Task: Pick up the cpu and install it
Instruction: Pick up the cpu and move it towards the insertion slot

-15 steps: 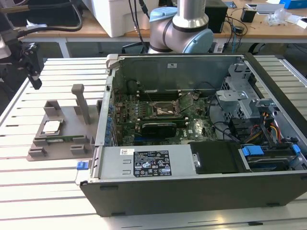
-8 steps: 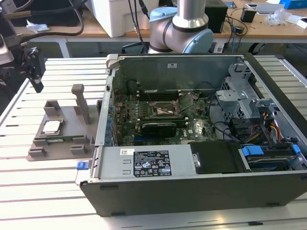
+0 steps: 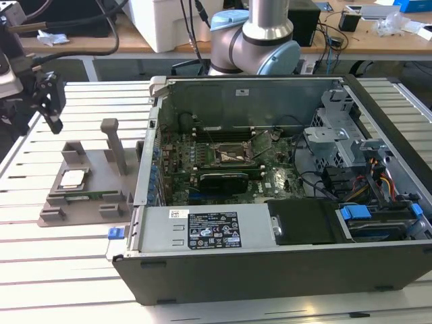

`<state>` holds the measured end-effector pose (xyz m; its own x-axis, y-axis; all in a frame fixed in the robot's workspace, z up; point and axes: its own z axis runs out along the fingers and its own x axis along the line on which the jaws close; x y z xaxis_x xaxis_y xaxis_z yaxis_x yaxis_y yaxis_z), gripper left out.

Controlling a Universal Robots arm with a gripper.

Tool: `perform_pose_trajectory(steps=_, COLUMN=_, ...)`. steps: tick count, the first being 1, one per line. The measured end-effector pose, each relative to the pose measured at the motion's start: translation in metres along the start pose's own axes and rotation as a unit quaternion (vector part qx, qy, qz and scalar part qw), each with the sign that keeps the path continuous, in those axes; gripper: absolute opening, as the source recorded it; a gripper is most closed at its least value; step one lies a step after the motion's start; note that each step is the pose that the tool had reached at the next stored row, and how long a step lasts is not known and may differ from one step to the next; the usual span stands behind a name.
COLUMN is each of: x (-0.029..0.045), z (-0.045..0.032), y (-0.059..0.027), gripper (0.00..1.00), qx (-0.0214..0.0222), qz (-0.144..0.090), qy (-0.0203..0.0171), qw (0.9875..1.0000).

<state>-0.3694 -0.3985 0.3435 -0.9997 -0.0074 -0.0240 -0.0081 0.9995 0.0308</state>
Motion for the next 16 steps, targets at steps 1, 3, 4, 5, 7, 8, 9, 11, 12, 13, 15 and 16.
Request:
perform_pose_trajectory(steps=1, x=0.0000, z=0.0008, y=0.0000, gripper=0.60, qx=0.0000, qz=0.000, qy=-0.0001, qw=1.0000)
perform_pose_trajectory(steps=3, x=0.0000, z=0.0022, y=-0.0001, gripper=0.60, qx=0.0000, qz=0.000, qy=0.0000, qw=1.0000)
perform_pose_trajectory(steps=4, x=0.0000, z=0.0030, y=-0.0001, gripper=0.60, qx=0.0000, qz=0.000, qy=0.0000, qw=1.0000)
perform_pose_trajectory(steps=5, x=0.0001, z=0.0041, y=-0.0001, gripper=0.60, qx=0.0000, qz=0.000, qy=0.0000, qw=1.0000)
perform_pose_trajectory(steps=7, x=0.0001, z=0.0066, y=-0.0002, gripper=0.60, qx=0.0000, qz=0.000, qy=0.0000, qw=1.0000)
perform_pose_trajectory(steps=8, x=0.0001, z=0.0074, y=-0.0002, gripper=0.60, qx=0.0000, qz=0.000, qy=0.0000, qw=1.0000)
perform_pose_trajectory(steps=9, x=0.0002, z=0.0079, y=-0.0003, gripper=0.60, qx=0.0000, qz=0.000, qy=0.0000, qw=1.0000)
perform_pose_trajectory(steps=11, x=0.0002, z=0.0091, y=-0.0003, gripper=0.60, qx=0.0000, qz=0.000, qy=0.0000, qw=1.0000)
perform_pose_trajectory(steps=12, x=0.0002, z=0.0096, y=-0.0003, gripper=0.60, qx=0.0000, qz=0.000, qy=0.0000, qw=1.0000)
perform_pose_trajectory(steps=13, x=0.0002, z=0.0101, y=-0.0003, gripper=0.60, qx=0.0000, qz=0.000, qy=0.0000, qw=1.0000)
perform_pose_trajectory(steps=15, x=0.0002, z=0.0115, y=-0.0004, gripper=0.60, qx=0.0000, qz=0.000, qy=0.0000, qw=1.0000)
perform_pose_trajectory(steps=16, x=0.0003, z=0.0120, y=-0.0004, gripper=0.60, qx=0.0000, qz=0.000, qy=0.0000, qw=1.0000)
